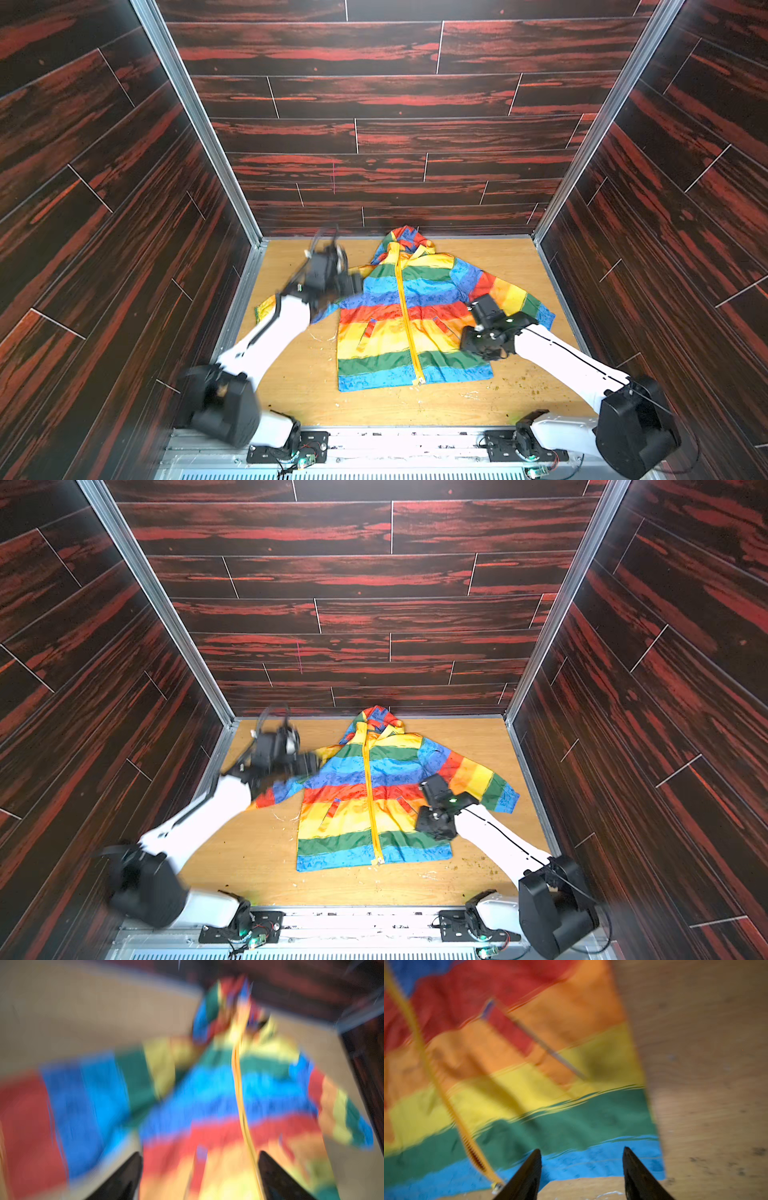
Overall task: Unzip the jacket
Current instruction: Unzip the zipper on the jacket, then smooth out the jacket at the center of the board.
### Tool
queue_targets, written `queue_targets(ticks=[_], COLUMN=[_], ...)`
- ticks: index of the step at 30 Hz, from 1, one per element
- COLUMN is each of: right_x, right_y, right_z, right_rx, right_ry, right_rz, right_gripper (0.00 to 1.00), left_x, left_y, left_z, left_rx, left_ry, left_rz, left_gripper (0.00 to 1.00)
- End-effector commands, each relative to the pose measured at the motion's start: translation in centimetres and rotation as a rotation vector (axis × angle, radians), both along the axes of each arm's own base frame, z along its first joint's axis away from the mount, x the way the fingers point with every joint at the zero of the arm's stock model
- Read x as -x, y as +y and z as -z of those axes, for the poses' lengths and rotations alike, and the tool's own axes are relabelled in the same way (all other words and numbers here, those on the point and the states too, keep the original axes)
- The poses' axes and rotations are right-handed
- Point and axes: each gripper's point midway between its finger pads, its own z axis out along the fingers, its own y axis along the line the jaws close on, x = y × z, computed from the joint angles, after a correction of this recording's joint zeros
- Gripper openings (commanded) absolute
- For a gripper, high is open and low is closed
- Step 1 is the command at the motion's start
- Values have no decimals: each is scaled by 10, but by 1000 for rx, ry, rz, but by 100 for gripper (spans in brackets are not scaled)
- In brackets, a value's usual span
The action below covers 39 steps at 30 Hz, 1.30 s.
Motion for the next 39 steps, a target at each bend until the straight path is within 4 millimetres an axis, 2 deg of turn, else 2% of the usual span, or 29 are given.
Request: queue_targets(ticks=[1,4,8,9,12,13,16,18,20,24,31,33,39], right_x=[20,29,32,31,28,28,33,35,34,32,28,28,29], right_y=[-16,-17,-11,-10,-2,-2,-8,-16,-23,-23,-22,-24,-35], right_z=[11,21,29,29,26,26,30,32,32,40,59,63,63], right_rx=[14,10,-20,-27,-55,-54,-13,34,73,89,87,100,123], right_ry=[97,146,168,166,159,160,199,207,199,217,239,244,240], right_rz=[37,36,28,22,-25,-33,-39,-25,-14,-32,-39,-39,-19], right_gripper=[64,64,59,57,48,46,48,55,57,55,51,51,58], left_x=[84,119,144,145,140,138,144,151,154,160,156,154,157], left_y=[27,33,23,18,1,-2,5,18,26,31,19,17,16], left_z=[57,80,103,107,106,106,117,122,124,137,151,153,167], left_rx=[-127,-102,-101,-98,-88,-98,-173,-221,-232,-260,-189,-174,-169], left_ry=[275,348,404,413,391,387,433,452,444,472,470,464,489], left_rz=[-54,-66,-36,-23,13,18,11,-27,-50,-64,-70,-73,-77], left_gripper=[80,78,75,73,51,48,50,60,69,70,63,58,48])
